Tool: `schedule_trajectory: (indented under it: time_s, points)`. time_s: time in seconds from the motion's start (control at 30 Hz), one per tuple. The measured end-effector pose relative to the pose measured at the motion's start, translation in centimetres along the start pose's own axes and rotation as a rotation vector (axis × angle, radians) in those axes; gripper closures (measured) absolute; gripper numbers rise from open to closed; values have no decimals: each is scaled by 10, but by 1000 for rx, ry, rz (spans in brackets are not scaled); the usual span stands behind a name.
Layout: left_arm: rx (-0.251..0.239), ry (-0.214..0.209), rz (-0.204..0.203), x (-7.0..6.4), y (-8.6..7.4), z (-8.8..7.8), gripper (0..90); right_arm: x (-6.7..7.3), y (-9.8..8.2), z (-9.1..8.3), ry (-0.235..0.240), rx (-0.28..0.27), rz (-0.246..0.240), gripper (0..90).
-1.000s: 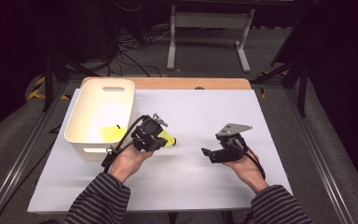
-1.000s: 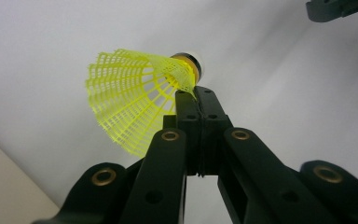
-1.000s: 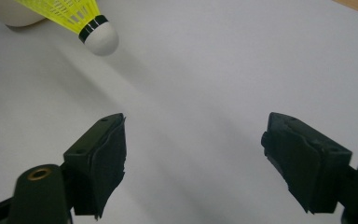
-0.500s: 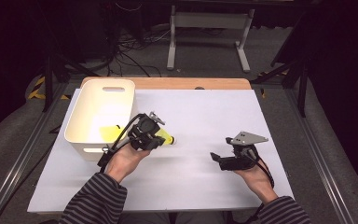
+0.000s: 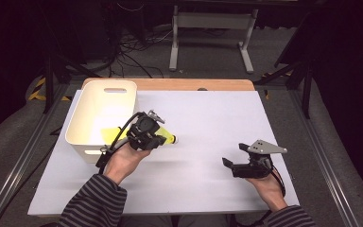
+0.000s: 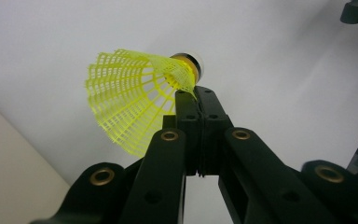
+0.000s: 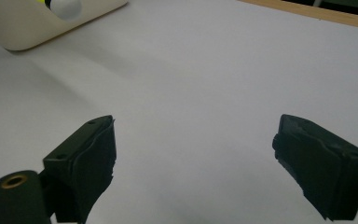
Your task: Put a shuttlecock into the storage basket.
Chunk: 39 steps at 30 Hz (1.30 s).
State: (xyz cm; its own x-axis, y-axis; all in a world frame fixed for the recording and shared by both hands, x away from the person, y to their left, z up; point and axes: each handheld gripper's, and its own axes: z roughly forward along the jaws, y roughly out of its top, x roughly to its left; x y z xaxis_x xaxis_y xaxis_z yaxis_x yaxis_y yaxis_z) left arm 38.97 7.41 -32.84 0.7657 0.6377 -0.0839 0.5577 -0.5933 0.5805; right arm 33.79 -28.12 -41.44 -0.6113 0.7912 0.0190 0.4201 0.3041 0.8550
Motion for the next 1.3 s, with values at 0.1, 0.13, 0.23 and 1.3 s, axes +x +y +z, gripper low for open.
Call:
schedule_trajectory:
  time_s: [0.1, 0.13, 0.23, 1.3]
  points:
    - [2, 0, -9, 3, -1, -1, 897, -1, -2, -3, -17, -24, -10, 116]
    - [9, 0, -9, 4, 0, -1, 896, -1, -3, -5, -13, -33, -8, 115]
    - [10, 3, -19, 7, 1, -5, 897, -3, -4, -5, -15, -31, 0, 115]
    - [-20, 92, -82, 44, 24, -58, 897, -12, -28, 2, -4, -34, 61, 156]
